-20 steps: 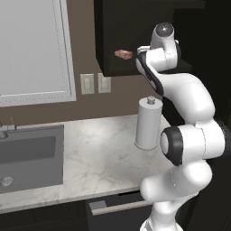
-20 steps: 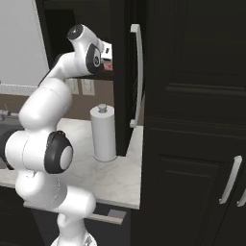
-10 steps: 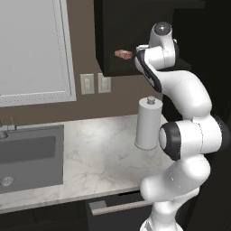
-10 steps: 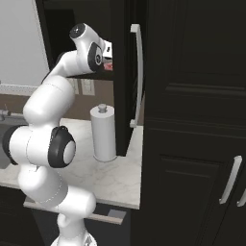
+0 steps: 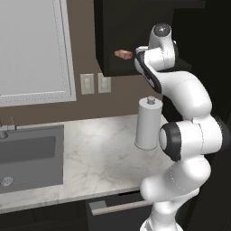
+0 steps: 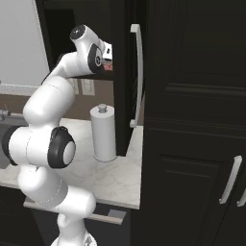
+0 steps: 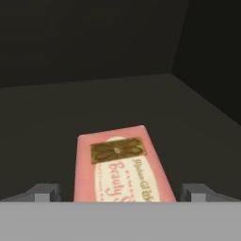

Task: Locate and retrieve the bar soap and bar soap from the cabinet. Place them next to the sink.

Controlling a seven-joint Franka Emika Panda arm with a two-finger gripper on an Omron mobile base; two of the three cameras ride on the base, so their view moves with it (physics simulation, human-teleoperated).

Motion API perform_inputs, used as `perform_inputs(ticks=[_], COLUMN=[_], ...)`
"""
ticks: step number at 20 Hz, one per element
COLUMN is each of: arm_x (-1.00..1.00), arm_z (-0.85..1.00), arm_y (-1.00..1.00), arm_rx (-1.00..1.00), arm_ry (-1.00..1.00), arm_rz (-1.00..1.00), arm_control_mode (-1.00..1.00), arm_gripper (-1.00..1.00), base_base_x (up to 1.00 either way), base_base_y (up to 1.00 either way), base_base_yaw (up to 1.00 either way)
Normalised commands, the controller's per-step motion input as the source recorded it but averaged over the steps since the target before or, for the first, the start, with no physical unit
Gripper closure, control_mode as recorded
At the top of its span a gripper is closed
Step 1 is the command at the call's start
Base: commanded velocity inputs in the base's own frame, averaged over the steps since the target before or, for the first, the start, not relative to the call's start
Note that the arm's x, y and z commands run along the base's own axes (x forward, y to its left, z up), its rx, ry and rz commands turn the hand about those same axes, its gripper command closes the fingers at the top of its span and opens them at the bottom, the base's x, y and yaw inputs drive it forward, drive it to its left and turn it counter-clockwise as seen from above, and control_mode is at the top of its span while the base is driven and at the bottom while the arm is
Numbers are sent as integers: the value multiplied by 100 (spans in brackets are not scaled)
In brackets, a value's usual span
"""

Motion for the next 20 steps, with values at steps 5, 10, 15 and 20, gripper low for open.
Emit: perform_inputs(ticks=[5,10,15,20], arm_x=[0,0,0,0], arm_z=[-14,-9,0,0], arm_y=[0,0,0,8], arm_rx=[2,1,0,0], arm_ry=[0,0,0,-1], arm_rz=[0,0,0,0], arm_control_mode=[-100,-100,-100,-100], arm_gripper=[100,100,100,100], base_base_x=[0,0,0,0], base_base_y=[0,0,0,0], base_base_yaw=[0,0,0,0])
